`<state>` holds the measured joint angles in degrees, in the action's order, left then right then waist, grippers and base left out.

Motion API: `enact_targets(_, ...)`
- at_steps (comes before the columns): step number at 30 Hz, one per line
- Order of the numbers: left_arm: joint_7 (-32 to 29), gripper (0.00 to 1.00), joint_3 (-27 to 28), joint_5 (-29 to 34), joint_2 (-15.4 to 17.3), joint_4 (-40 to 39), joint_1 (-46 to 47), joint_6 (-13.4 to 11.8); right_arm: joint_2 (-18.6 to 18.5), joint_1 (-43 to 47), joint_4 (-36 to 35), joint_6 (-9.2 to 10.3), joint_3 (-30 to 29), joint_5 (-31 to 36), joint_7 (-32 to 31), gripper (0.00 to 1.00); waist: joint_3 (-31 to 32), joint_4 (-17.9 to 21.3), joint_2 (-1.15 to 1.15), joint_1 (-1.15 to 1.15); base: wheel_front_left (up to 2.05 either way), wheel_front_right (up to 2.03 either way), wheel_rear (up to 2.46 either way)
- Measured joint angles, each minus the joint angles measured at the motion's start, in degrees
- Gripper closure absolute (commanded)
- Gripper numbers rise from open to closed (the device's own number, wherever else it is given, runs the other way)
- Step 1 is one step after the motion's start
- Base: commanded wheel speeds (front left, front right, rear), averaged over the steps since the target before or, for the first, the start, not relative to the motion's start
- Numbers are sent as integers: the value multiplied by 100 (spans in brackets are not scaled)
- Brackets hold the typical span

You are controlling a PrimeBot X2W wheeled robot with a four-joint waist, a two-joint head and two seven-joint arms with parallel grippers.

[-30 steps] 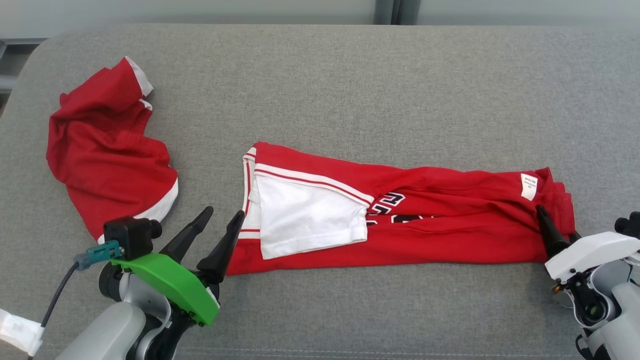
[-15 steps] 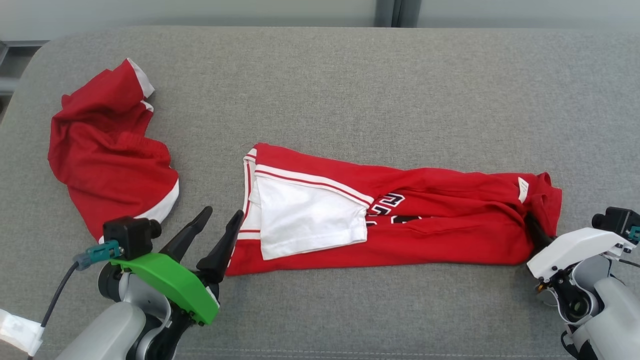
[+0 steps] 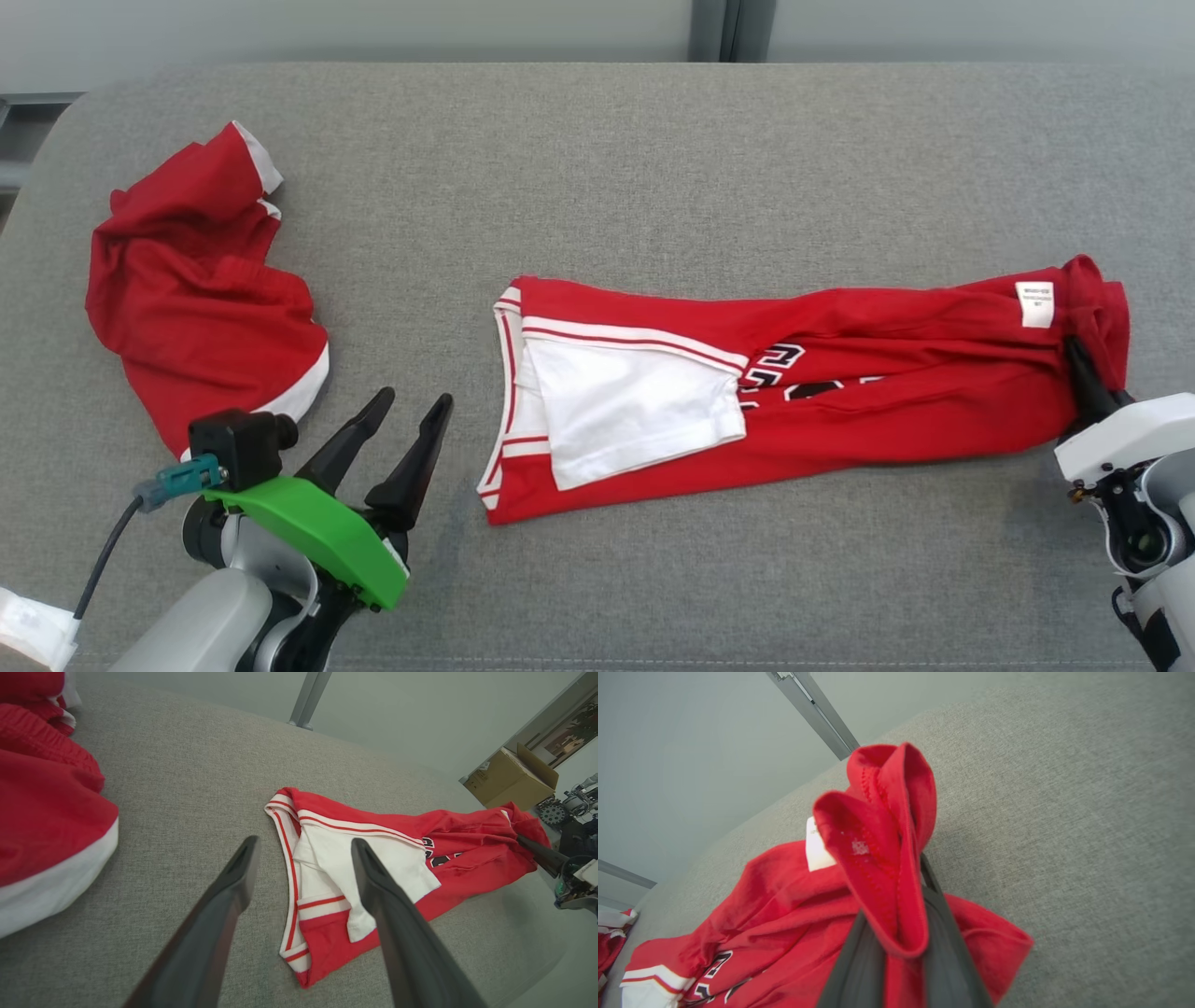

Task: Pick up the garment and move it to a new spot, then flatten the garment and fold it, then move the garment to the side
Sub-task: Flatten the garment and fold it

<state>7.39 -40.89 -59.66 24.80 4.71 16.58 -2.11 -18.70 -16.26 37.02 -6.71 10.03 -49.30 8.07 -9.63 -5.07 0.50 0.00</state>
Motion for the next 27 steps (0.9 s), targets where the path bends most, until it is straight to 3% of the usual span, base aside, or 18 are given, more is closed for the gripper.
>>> enact_targets(5, 32, 0, -1, 0, -5, -8, -15, 0, -159, -14, -138, 0, -9, 102, 56, 100, 31, 19, 0, 0, 0, 0, 0)
enact_targets(16, 32, 0, -53, -1, -81, 11, -23, 0, -47, -156, -968, -13, 543, 298, 142, 100, 184, -53, 0, 0, 0, 0, 0)
enact_targets(27, 32, 0, -65, -15, -191, 42, -27, -31, 722, 160, -1803, -34, 1573, 31, -205, 100, 325, -426, 0, 0, 0, 0, 0)
